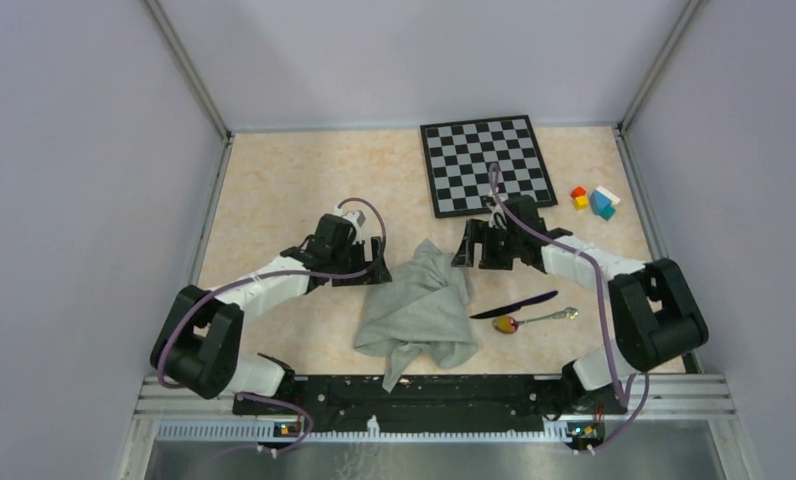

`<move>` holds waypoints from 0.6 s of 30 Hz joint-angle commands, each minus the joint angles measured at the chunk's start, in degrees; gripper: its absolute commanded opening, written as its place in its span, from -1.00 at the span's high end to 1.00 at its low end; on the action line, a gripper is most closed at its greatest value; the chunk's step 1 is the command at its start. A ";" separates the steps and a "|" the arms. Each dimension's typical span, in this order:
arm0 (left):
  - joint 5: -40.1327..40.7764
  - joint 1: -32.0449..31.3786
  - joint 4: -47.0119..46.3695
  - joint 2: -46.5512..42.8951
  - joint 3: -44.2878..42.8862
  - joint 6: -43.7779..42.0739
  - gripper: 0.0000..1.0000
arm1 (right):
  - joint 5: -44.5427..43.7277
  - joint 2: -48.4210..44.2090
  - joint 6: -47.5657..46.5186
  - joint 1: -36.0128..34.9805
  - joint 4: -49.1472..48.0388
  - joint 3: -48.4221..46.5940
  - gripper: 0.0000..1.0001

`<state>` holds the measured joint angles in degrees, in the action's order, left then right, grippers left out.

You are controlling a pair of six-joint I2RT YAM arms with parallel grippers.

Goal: Fold the napkin into a case and place the utensils inside
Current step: Pick up the crumpled napkin from the center of the board.

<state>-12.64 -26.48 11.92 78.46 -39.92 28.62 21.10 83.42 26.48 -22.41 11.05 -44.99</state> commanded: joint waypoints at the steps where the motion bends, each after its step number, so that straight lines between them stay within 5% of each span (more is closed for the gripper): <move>1: 0.04 -0.42 -3.59 1.57 -0.47 0.31 -0.76 | 0.05 5.47 -2.17 -3.00 -7.98 -2.29 -0.58; 6: -5.90 -1.54 -9.36 4.69 0.77 3.60 -0.39 | -2.42 10.71 -2.54 -6.74 -10.34 -3.92 -0.32; 12: -9.59 -1.75 -14.50 8.95 1.13 7.28 0.27 | -3.56 14.92 -1.59 -8.47 -10.00 -8.32 0.62; 15: -6.47 -0.16 -9.66 9.29 -2.08 7.49 0.77 | -4.09 15.56 -1.37 -9.11 -8.33 -13.07 1.00; 18: -1.21 4.57 -2.49 6.48 -7.62 5.87 1.00 | -4.51 16.71 -1.58 -9.31 -5.41 -21.09 1.00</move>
<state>-18.98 -26.70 4.93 88.01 -40.42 35.16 17.96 99.83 25.26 -30.76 5.67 -55.22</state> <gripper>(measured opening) 0.022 0.013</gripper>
